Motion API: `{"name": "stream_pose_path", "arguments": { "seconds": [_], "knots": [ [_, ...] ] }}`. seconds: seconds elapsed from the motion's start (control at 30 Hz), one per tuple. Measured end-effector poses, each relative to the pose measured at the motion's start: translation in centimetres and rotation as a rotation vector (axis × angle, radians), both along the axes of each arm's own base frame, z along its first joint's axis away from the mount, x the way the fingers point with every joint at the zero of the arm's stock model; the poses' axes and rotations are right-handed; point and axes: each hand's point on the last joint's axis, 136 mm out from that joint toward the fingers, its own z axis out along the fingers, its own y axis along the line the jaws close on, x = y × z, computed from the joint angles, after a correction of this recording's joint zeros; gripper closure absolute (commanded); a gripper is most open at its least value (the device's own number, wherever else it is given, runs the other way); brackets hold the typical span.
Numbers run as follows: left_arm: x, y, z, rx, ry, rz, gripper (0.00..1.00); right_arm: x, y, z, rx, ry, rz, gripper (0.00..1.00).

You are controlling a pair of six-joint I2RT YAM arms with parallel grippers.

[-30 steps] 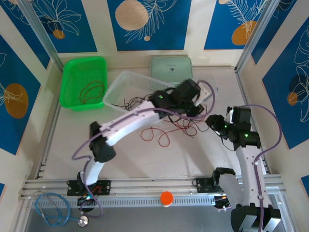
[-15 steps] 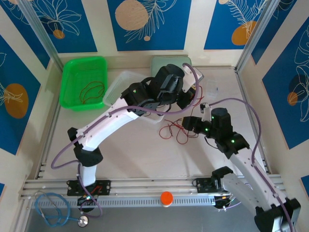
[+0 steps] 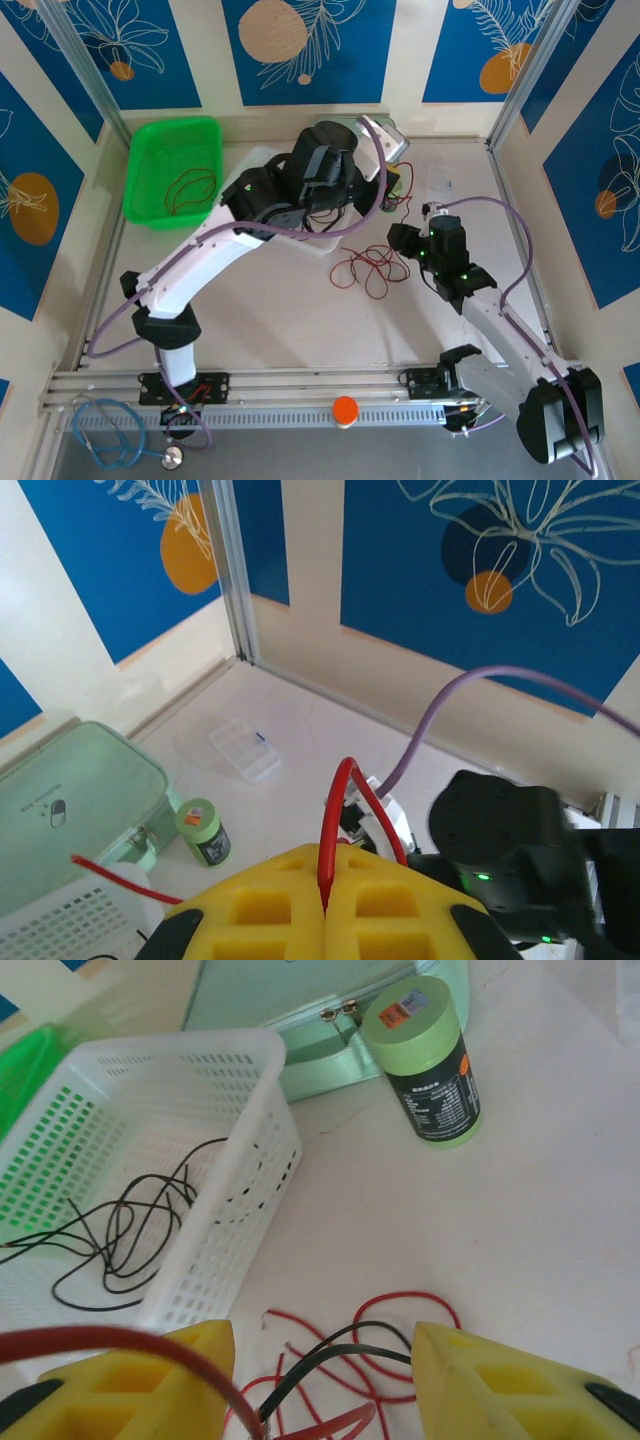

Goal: Untangle the cables

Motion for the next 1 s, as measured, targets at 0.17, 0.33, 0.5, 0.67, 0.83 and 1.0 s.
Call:
{"name": "stream_pose_path", "arguments": {
  "seconds": [0.17,0.33,0.5,0.67,0.83,1.0],
  "knots": [
    [-0.4,0.8,1.4,-0.026,-0.018,0.000,1.00,1.2,0.3,-1.8,-0.008,0.053,0.004,0.70],
    [-0.3,1.4,2.2,-0.036,-0.040,0.017,1.00,1.8,0.5,-2.0,0.006,0.055,-0.005,0.85],
    [-0.4,3.0,4.3,-0.065,-0.094,0.048,1.00,2.0,0.5,-3.0,0.023,0.072,-0.019,0.93],
    [-0.8,5.0,7.5,-0.135,-0.159,0.080,1.00,1.4,0.2,-5.8,0.017,0.138,-0.033,0.93],
    [-1.2,6.7,10.0,-0.189,-0.206,0.109,1.00,1.4,0.2,-6.7,0.018,0.161,-0.041,0.89],
    [-1.3,7.5,10.8,-0.210,-0.228,0.124,1.00,1.3,0.5,-6.1,0.028,0.147,-0.022,0.58]
  ]
}}
